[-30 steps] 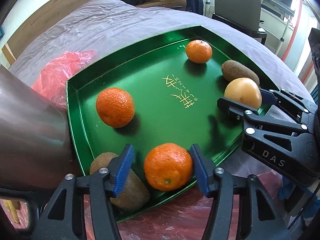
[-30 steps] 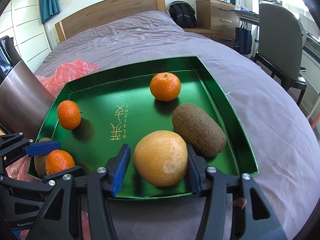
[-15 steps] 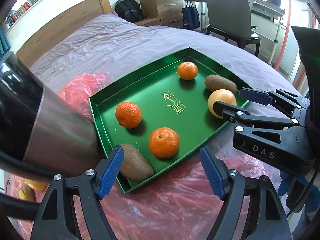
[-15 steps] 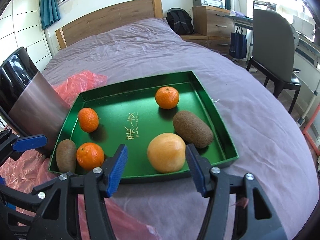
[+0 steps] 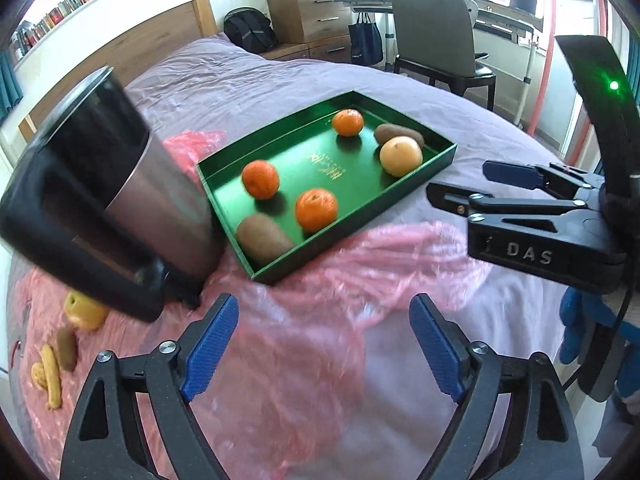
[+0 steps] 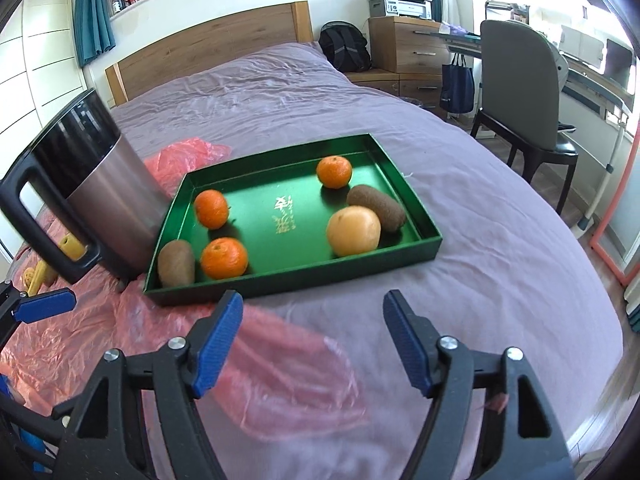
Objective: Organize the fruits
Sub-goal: 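Move both tools back to the remaining fruits on the pink sheet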
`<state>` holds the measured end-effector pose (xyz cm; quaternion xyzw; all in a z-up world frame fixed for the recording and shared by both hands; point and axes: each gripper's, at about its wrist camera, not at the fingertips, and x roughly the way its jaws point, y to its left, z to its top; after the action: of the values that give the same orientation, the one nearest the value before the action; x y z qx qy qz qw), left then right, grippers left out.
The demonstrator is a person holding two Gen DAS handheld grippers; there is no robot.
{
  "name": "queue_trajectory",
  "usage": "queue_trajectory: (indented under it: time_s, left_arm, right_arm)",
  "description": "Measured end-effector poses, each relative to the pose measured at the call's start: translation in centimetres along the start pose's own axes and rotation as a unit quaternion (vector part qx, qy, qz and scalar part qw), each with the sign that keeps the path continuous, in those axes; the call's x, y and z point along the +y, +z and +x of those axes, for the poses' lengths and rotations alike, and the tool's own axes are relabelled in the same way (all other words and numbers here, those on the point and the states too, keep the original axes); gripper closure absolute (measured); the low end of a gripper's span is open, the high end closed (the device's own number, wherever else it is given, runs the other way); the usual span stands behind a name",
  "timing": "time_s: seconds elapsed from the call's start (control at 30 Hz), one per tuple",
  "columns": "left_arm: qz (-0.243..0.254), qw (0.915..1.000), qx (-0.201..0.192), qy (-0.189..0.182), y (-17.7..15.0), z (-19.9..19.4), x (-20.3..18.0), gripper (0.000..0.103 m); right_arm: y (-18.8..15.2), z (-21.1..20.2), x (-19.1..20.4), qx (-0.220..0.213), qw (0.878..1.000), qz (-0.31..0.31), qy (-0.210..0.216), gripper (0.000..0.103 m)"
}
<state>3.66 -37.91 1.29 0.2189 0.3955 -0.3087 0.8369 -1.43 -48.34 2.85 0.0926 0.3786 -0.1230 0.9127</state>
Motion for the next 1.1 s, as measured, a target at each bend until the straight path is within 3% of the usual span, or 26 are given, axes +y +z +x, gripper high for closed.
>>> queue_trajectory:
  time_s: [0.37,0.77,1.1]
  left_arm:
    - [-0.018,0.9987,0.005,0.048,-5.8,-4.6,2.9,0.015]
    - [-0.067,0.9952,-0.005,0.071,-11.5,-8.1,7.8,0.014]
    - [-0.132,0.9847,-0.002,0.114,-17.2,-10.1,13.4,0.014]
  right_arm:
    - [-4.6,-3.9,4.8,0.011,1.0,0.004,0.017,0.0]
    - [-7.6,-7.0,10.8,0.006,0.999,-0.03,0.024,0.0]
    - [-9.0,-8.2,17.0,0.015,0.994,-0.085,0.059,0.0]
